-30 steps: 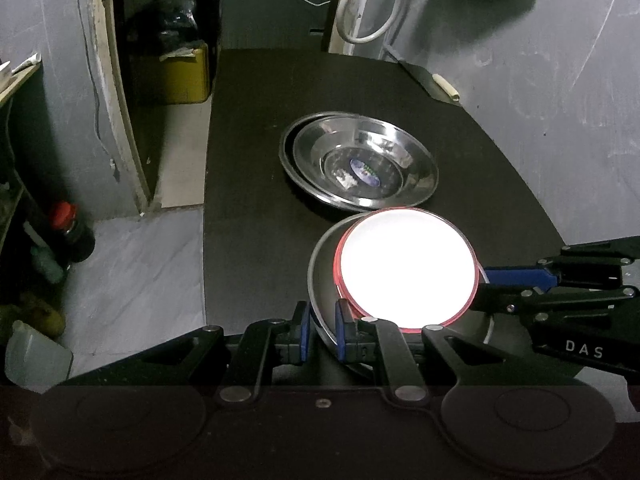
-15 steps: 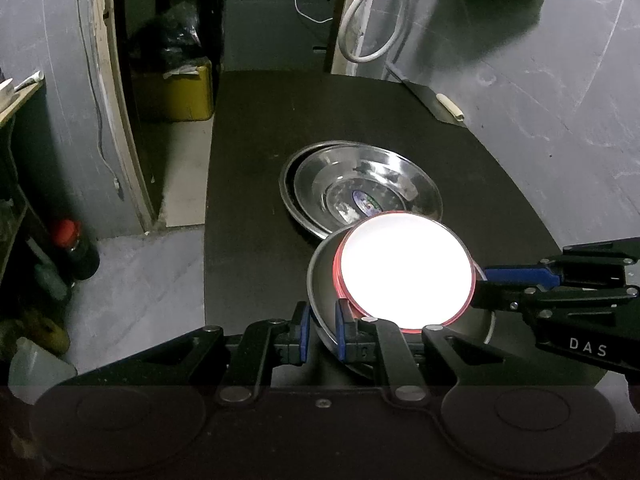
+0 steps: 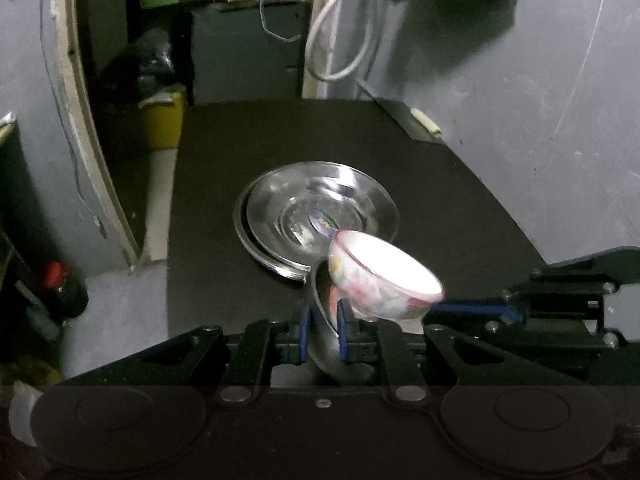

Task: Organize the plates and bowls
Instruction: 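Carry the bowl stack with both tools toward the steel plates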

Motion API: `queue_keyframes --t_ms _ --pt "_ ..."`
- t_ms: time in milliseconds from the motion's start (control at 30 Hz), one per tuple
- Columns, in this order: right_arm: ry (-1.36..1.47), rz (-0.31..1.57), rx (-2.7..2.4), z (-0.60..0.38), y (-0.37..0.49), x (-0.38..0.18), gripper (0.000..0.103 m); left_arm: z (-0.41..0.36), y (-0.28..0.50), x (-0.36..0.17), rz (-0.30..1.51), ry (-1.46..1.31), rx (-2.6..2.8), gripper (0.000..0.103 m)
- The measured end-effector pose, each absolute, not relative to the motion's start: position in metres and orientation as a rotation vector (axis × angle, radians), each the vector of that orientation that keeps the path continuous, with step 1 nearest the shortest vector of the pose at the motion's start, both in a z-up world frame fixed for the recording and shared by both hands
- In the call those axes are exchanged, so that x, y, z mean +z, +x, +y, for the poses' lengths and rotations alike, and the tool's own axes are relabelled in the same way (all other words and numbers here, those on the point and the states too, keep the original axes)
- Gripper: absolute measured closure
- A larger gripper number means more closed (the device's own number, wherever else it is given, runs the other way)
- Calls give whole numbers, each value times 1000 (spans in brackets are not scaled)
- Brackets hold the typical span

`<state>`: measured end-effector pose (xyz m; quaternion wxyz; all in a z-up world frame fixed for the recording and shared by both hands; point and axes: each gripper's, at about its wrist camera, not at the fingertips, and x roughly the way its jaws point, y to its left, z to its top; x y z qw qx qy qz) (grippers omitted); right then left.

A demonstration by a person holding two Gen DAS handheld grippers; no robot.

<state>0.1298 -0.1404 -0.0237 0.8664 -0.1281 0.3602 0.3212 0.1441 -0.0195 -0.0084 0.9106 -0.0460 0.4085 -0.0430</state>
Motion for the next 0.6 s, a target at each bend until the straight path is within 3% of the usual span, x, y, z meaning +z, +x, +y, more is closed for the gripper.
queue_keyframes --t_ms 133,267,400,500,600 --pt "-236 788 640 -146 140 -30 101 -17 154 -20 909 -105 -60 95" --pt "-237 805 639 -147 143 -35 99 -5 156 -32 959 -164 -50 94" --pt "-215 791 649 -150 142 -32 90 -3 156 -34 965 -161 -56 91" --pt "-188 754 616 -159 141 -24 72 -2 158 -35 971 -168 -61 88" --pt "-154 749 555 -171 146 -21 68 -2 159 -38 978 -173 -63 85"
